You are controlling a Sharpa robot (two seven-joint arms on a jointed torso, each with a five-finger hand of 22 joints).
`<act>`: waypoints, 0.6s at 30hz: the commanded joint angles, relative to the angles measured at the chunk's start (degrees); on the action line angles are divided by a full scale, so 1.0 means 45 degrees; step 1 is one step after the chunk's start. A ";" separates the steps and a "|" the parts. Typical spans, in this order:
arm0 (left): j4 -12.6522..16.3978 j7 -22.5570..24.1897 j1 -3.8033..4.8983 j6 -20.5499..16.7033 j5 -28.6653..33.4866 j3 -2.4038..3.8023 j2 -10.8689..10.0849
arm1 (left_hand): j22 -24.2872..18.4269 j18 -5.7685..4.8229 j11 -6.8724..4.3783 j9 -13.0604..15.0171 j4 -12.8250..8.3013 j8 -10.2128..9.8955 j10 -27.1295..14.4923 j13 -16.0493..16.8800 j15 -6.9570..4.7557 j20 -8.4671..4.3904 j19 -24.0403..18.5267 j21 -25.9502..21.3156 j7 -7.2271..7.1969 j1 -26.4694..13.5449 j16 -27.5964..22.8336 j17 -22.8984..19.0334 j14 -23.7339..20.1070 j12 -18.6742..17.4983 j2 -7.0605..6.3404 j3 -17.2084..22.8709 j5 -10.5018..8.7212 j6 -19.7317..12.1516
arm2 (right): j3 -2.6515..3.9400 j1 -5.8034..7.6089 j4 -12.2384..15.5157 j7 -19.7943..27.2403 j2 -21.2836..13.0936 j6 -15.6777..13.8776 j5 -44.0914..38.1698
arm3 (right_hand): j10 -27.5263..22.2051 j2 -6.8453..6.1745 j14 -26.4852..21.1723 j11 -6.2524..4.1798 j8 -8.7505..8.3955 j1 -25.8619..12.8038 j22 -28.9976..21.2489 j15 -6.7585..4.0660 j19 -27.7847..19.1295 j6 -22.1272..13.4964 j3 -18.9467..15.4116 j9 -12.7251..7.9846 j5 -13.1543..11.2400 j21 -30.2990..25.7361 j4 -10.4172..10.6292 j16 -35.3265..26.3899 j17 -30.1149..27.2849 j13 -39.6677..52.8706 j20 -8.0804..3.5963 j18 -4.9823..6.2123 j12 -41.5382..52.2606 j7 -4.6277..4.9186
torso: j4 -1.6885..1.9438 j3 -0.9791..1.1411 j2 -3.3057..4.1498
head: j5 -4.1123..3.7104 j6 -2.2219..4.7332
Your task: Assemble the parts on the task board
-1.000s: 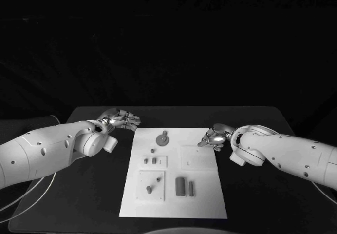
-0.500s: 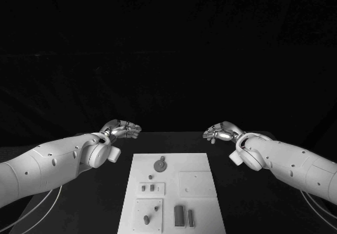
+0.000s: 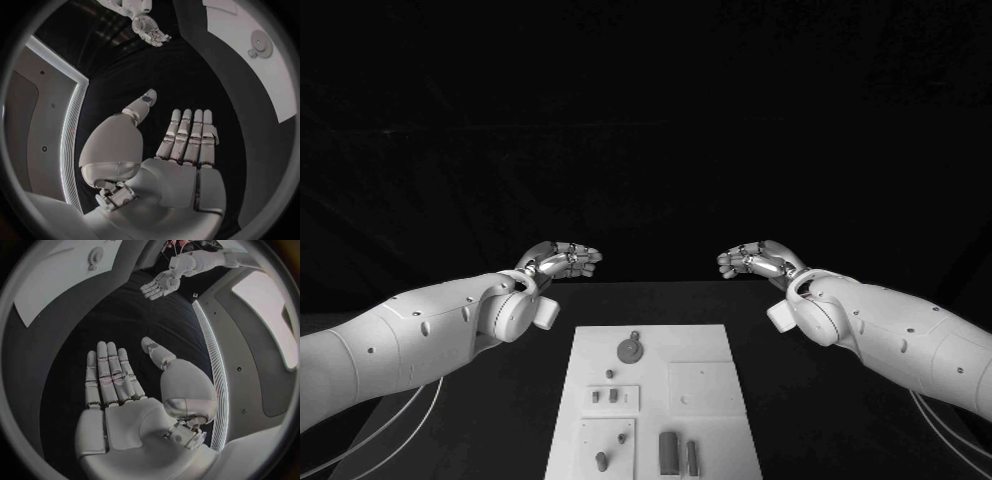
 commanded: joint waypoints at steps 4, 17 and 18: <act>0.0101 0.0060 -0.0004 0.0028 0.0071 0.0002 -0.0004 | -1.1273 -0.0189 -0.1731 -0.5725 0.2812 -0.3317 -1.0985 -0.0855 -0.2182 -0.1136 -0.8050 -0.0845 -0.1770 -0.4096 -0.3254 -0.5855 -0.8324 -0.0848 0.1944 -0.6015 -0.0700 -0.9210 | 0.0010 0.0014 0.0050 0.0050 -0.0020 0.0063 0.0215 | -1.2292 0.0748 -1.0299 -0.2135 -0.3029 -1.1647 -0.4445 -0.1782 -0.6182 -1.0098 -0.7218 -0.6408 -0.1875 -0.4700 0.3439 -0.6316 -0.5877 -0.2878 -0.2618 -0.2160 -0.3227 -0.2505 | -0.0002 0.0043 -0.0031 | 0.0010 0.0019; 0.2403 0.1195 -0.0901 -0.2628 0.0787 0.0633 -0.0381 | -1.1273 -0.0189 -0.1731 -0.5725 0.2812 -0.3317 -1.0985 -0.0855 -0.2182 -0.1136 -0.8050 -0.0845 -0.1770 -1.3264 -0.3254 -0.5855 -0.8324 -0.0848 0.1944 -0.6015 -0.0700 -0.9210 | 0.0121 -0.0471 0.2707 0.0838 -0.0909 -0.2424 0.2013 | -1.2292 0.0748 -1.0299 -0.2135 -0.3029 -1.1647 -1.4402 -0.1782 -0.6182 -1.0098 -0.7218 -0.6408 -0.1875 -0.4700 0.3439 -0.6316 -0.5877 -0.2878 -0.2618 -0.2160 -0.3227 -0.2505 | 0.0007 -0.0265 -0.0703 | -0.0570 -0.0144; 0.2735 0.1358 -0.1030 -0.3010 0.0890 0.0724 -0.0435 | -1.1273 -0.0189 -0.1731 -0.5725 0.2812 -0.3317 -1.0985 -0.0855 -0.2182 -0.1136 -0.8050 -0.0845 -0.1770 -1.3264 -0.3254 -0.5855 -0.8324 -0.0848 0.1944 -0.6015 -0.0700 -0.9210 | 0.0137 -0.0541 0.3090 0.0952 -0.1038 -0.2782 0.2272 | -1.2292 0.0748 -1.0299 -0.2135 -0.3029 -1.1647 -1.4402 -0.1782 -0.6182 -1.0098 -0.7218 -0.6408 -0.1875 -0.4700 0.3439 -0.6316 -0.5877 -0.2878 -0.2618 -0.2160 -0.3227 -0.2505 | 0.0007 -0.0265 -0.0703 | -0.0570 -0.0144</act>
